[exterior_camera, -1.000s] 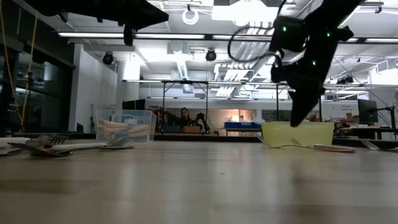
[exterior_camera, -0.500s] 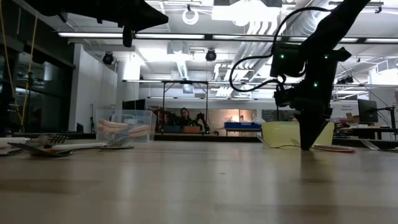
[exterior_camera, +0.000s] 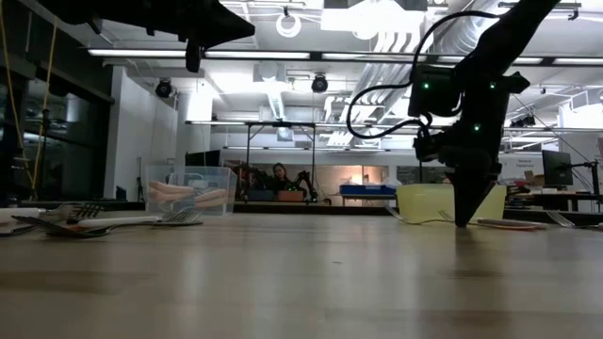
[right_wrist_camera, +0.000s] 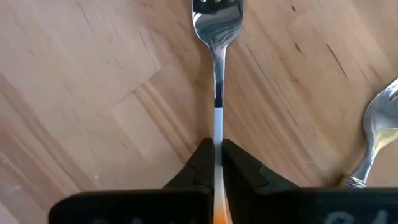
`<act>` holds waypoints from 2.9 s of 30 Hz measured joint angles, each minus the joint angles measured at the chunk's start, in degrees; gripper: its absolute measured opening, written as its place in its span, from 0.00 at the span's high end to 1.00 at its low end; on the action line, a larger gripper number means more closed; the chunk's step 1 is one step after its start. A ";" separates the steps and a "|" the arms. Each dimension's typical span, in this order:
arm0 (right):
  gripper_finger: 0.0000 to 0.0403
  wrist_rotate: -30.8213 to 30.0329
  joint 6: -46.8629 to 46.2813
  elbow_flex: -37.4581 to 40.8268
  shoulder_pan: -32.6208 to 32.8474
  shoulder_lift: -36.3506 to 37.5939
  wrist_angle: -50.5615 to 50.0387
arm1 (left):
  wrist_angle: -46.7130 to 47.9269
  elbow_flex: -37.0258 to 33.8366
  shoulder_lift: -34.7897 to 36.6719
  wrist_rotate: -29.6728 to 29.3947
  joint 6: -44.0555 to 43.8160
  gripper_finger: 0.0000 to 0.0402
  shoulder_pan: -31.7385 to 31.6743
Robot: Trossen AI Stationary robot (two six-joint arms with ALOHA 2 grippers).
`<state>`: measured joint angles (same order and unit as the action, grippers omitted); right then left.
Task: Sort silverware by color (type)
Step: Put the orange-white fork into the red bin
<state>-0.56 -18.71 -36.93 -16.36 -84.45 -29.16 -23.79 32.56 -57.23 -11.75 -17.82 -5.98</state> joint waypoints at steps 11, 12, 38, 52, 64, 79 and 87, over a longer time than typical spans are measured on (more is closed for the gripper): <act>1.00 0.76 0.27 -3.30 0.82 7.91 7.80 | 0.45 0.00 0.02 -0.05 0.12 0.88 -0.02; 1.00 0.90 -0.72 -3.46 1.10 8.98 10.75 | 0.46 0.00 0.02 -0.23 -0.04 0.85 -0.02; 1.00 -2.38 1.35 -10.69 12.15 11.26 47.03 | -13.83 9.36 -18.17 13.09 -1.40 0.49 -0.01; 1.00 0.73 7.05 -12.13 13.56 11.24 47.38 | -14.12 13.99 -20.81 13.09 1.30 0.49 0.02; 1.00 0.00 7.20 -12.13 13.35 11.22 48.23 | -17.29 13.99 -21.00 13.00 -0.50 0.71 0.02; 1.00 -0.02 6.72 -12.13 13.35 11.22 49.15 | -22.89 13.94 -24.50 12.79 -1.55 0.74 1.14; 1.00 -0.04 6.68 -12.13 13.35 11.22 49.14 | -22.88 13.94 -24.46 12.79 -1.11 0.78 1.16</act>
<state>-0.60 -12.03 -49.06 -3.01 -73.23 19.98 -46.67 46.50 -81.69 1.04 -18.94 -4.82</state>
